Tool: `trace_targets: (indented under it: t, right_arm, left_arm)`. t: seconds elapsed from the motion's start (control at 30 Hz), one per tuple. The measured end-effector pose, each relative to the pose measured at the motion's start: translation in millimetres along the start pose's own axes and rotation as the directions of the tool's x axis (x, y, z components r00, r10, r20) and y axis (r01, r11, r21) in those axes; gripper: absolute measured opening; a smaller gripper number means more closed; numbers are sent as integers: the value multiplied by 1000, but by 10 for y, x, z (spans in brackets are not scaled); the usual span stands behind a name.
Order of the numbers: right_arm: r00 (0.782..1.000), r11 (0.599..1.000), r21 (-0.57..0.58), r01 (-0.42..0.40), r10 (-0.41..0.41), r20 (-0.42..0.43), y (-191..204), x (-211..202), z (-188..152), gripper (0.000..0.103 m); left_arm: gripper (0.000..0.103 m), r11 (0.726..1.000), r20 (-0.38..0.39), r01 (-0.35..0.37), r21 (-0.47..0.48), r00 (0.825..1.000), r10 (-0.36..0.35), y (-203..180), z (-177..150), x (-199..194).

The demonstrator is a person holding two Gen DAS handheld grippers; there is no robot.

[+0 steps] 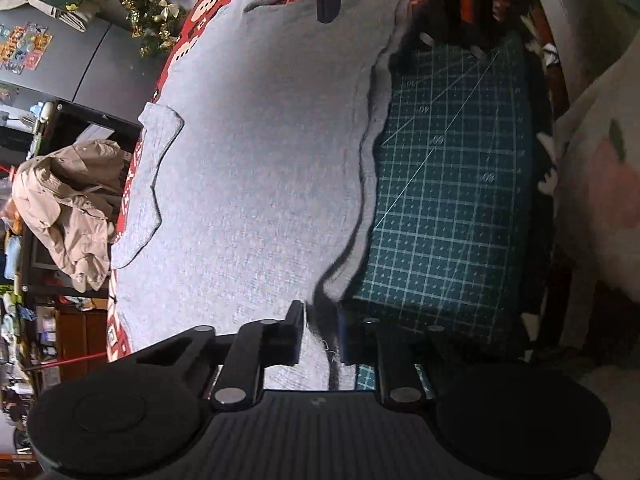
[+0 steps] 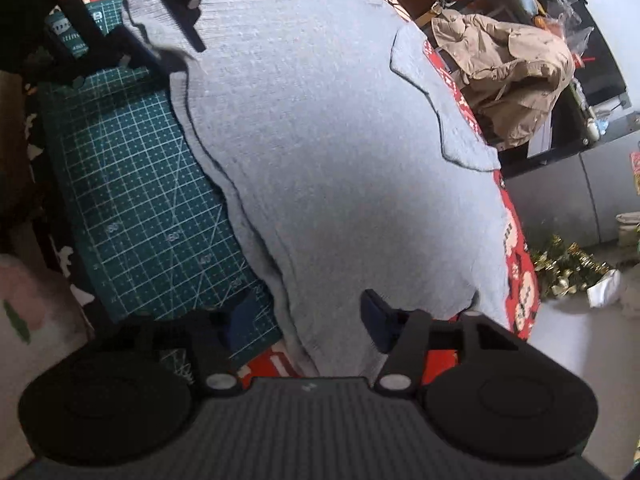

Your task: Fold clothes

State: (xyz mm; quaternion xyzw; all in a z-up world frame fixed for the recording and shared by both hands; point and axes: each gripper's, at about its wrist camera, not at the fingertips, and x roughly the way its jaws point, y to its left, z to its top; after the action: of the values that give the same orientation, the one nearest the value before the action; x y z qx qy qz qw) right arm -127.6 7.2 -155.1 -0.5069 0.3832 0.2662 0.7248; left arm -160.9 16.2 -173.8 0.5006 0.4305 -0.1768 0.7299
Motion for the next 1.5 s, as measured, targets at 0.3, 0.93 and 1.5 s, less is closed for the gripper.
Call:
trace_targets:
  t: [0.3, 0.93, 1.5]
  right_arm:
    - [997, 997, 2, 78, -78, -4, 90, 62, 96, 44]
    - [984, 984, -5, 176, -176, -29, 142, 139, -138, 43]
    - [991, 989, 69, 129, -131, 26, -366, -106, -55, 2]
  left_arm:
    - [18, 998, -30, -39, -45, 999, 38, 46, 2, 85]
    - [35, 997, -59, -65, -50, 996, 62, 75, -285, 73]
    - [4, 991, -28, -115, -63, 993, 113, 557, -339, -7]
